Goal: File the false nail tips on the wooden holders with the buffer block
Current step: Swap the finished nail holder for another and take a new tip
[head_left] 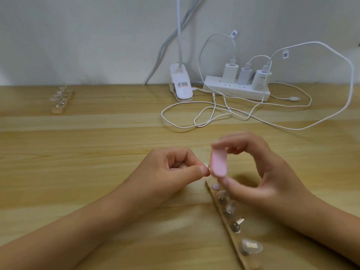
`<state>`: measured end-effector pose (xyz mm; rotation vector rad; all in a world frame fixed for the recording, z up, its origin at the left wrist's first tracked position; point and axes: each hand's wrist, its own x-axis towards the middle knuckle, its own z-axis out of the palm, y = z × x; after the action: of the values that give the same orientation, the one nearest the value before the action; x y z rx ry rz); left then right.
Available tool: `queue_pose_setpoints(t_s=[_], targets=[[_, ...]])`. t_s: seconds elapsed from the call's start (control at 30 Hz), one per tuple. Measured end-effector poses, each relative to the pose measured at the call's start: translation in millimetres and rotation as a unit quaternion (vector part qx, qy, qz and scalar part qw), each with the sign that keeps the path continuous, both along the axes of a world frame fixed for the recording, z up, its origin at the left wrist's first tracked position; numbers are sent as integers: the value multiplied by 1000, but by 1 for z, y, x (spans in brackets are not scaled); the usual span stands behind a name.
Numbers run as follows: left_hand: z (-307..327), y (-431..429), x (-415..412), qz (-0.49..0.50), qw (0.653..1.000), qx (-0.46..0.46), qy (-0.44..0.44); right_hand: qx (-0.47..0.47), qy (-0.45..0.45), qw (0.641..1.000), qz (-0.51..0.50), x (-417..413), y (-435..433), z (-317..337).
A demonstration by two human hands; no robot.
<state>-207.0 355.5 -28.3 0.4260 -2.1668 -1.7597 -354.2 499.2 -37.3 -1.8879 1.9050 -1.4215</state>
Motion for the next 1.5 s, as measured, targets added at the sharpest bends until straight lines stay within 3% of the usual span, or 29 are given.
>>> queue_pose_setpoints(t_s=[0.17,0.53,0.87,1.0,1.13,1.23,1.37,1.5], targets=[[1,1,0,1,1000,7,6,-3,50,999,2,1,0,-1],[-2,-1,-3,2,1000,6,9,4,-11,1000,-13,-2,-3,-2],[-3,0,-2,3,1000,7,14,14,32,999,-10,2,-2,0],[-5,-2,-1,5,1000,-2,7,28,-12,999,-28,2,-2,3],[-8,-4,-1,8,1000,-3,16,34,11,999,-13,6,0,2],[-8,-3,0,-2,1000,-13,11,44,-48,997,-33,2,-2,4],[-7,-3,0,-9,1000,-13,24,40,-17,999,-13,6,1,3],[-11,-4,0,-5,1000,-9,22,53,-58,996,-36,3,-1,5]])
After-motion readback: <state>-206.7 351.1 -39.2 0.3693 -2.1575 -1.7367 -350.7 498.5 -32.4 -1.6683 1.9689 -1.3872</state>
